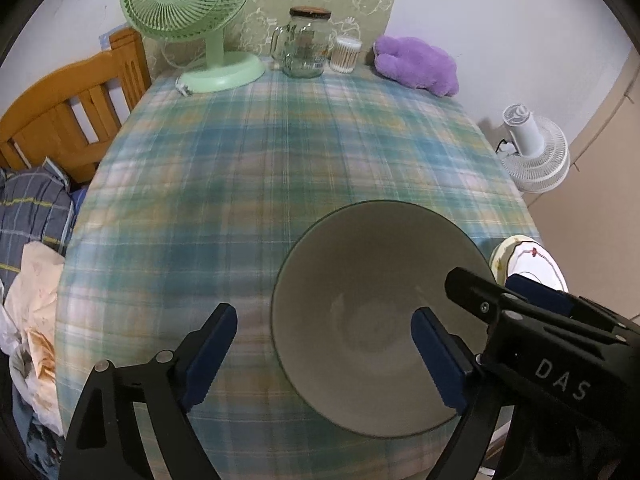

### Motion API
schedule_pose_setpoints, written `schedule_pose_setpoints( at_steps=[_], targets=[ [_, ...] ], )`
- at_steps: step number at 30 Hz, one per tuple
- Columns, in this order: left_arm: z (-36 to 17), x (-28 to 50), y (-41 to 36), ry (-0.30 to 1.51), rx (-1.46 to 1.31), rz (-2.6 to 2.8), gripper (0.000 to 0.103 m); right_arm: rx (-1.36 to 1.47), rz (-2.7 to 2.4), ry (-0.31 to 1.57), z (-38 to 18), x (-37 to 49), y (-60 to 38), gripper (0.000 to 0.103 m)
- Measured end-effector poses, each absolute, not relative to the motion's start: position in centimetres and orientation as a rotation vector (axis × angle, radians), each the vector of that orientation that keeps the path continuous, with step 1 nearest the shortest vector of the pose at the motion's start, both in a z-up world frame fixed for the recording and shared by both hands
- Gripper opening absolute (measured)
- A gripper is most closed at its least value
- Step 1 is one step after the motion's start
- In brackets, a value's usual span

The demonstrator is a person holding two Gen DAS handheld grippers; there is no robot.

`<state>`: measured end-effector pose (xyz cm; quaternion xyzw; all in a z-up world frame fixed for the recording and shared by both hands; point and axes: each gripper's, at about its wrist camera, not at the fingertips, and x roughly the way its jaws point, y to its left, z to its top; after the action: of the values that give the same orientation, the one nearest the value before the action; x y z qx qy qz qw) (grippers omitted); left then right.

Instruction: Organize plates and bowls

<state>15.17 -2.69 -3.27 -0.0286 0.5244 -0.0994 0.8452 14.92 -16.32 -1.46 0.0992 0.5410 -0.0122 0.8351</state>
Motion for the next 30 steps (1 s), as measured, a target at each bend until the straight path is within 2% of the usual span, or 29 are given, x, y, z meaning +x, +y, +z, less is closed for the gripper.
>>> schedule_pose_setpoints(
  at_steps=[12,15,19,23,30],
  targets=[
    [-5.0,16.0,-3.5,1.156,-0.051,-0.072,0.090,0.269,0.080,1.224,-4.9,17.5,-17.4,0.069],
    [-5.4,16.0,-3.6,1.174,-0.054,-0.047,0.089,0.269,0.124,1.255,-5.9,18.1,-17.1,0.059],
    [-5.4,15.8,-3.5,1.173,-0.054,-0.026,0.089,0.273,0.159,1.264,-6.3,18.4,-17.0,0.053],
    [-5.4,15.7,-3.0,1.180,-0.054,-0.016,0.089,0.277,0.219,1.273,-6.4,18.6,-16.3,0.035],
    [-5.1,16.3,-3.3,1.180,-0.004,-0.066,0.084,0.265,0.204,1.274,-6.2,18.7,-15.6,0.035]
  ],
)
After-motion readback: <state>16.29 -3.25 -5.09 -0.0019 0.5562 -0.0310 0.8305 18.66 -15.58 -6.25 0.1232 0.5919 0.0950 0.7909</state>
